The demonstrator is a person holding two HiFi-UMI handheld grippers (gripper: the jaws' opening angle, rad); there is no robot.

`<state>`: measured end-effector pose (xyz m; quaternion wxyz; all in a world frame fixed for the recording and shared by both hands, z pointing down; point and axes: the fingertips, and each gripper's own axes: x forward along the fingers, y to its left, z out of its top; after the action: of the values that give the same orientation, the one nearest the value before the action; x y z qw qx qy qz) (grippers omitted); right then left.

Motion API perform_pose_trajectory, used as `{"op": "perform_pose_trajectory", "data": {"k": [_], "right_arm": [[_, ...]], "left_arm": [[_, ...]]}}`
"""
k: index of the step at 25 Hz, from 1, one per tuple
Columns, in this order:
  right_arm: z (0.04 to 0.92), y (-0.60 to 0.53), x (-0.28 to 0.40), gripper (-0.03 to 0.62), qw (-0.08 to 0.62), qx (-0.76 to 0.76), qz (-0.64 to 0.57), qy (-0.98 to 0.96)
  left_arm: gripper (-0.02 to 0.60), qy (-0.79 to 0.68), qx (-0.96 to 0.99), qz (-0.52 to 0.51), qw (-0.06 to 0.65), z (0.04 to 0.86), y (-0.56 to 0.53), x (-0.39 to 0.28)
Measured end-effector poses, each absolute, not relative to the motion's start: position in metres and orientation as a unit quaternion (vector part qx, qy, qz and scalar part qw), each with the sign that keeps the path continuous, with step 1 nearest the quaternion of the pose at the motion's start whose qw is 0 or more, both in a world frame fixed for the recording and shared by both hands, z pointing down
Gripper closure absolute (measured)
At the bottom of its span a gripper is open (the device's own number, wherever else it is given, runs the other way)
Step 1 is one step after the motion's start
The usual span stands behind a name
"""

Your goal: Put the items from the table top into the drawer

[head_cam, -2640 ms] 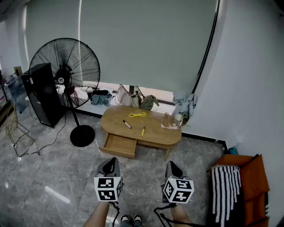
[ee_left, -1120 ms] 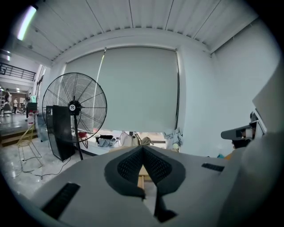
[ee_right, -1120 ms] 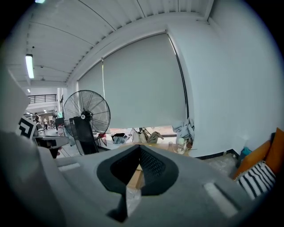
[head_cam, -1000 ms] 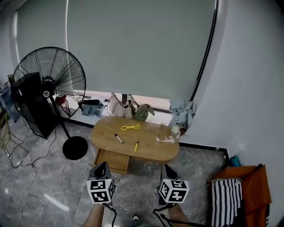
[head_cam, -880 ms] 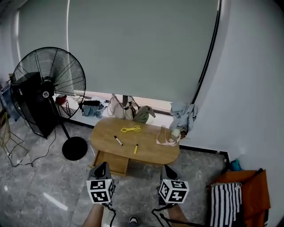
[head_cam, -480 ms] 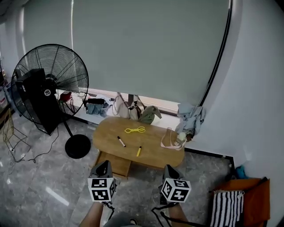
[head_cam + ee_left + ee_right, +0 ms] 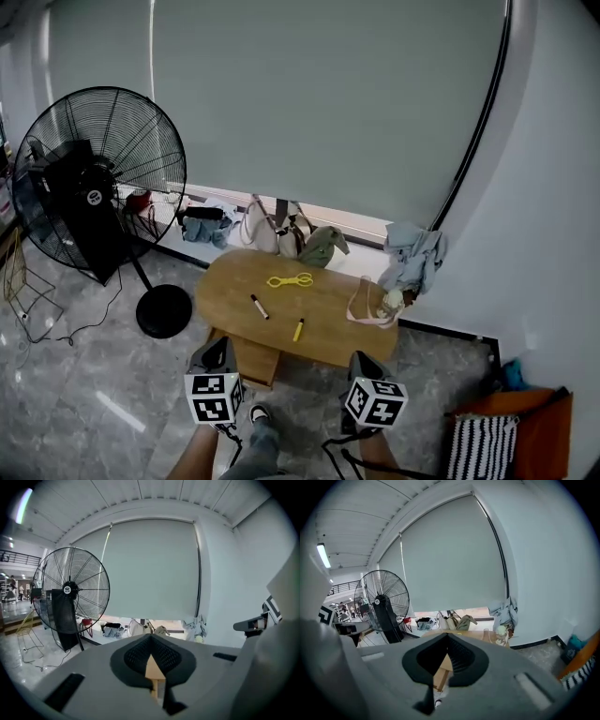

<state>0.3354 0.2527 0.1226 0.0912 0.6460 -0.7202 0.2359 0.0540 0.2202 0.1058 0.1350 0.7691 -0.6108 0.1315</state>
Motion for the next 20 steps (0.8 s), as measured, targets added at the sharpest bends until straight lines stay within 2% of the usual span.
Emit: {"op": "perform_pose_trajectory", "data": {"k": [20], "right_arm": [[0.081, 0.006, 0.274, 0.588, 0.111, 0.637, 0.199, -0.736]], "left_arm": [[0.588, -0.619, 0.762, 0.105, 0.156, 0.097, -0.010, -0.003]]}}
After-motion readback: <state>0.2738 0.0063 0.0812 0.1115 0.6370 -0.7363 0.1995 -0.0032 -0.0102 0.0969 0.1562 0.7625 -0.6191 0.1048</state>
